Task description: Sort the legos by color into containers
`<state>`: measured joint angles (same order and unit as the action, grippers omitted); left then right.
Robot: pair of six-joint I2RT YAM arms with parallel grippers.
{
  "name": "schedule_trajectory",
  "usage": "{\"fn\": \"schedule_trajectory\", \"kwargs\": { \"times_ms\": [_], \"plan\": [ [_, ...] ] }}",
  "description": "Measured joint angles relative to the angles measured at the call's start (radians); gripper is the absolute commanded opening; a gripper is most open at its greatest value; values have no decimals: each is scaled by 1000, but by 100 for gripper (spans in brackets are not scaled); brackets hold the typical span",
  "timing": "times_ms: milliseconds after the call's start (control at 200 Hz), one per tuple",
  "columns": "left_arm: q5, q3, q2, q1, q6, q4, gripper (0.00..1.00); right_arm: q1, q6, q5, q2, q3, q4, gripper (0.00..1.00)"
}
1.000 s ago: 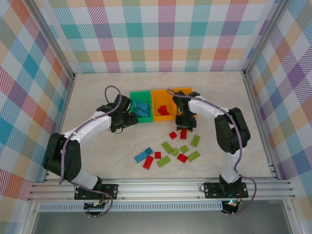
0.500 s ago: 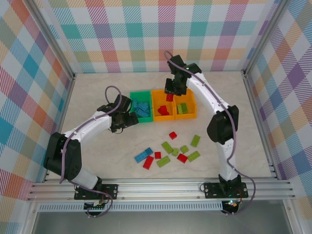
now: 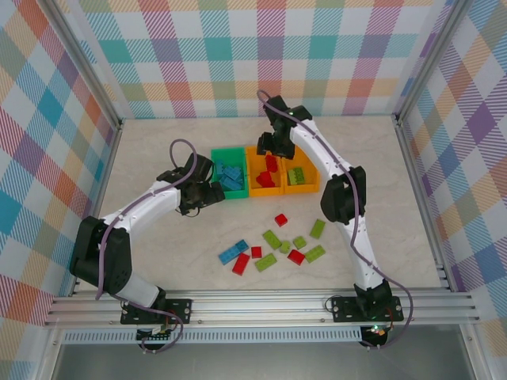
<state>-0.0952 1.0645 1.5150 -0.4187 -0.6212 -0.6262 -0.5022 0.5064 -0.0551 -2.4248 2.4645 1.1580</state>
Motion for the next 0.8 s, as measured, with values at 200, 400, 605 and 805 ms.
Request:
{"fn": "schedule_trajectory", "kwargs": {
  "times_ms": [200,400,605,805],
  "plan": [
    [0,0,-1,0,0,0,92,0,-6,14,52,-96,-5,81],
    [0,0,-1,0,-8,1,92,-13,-98,38,391,-532,-111,76],
    [1,0,-1,0,-11,1,92,-43,-185,48,704,-985,-223,73],
    [6,0,6,-6,-11,1,92,-130,-222,56,670,-1172,-291,78]
  ]
}}
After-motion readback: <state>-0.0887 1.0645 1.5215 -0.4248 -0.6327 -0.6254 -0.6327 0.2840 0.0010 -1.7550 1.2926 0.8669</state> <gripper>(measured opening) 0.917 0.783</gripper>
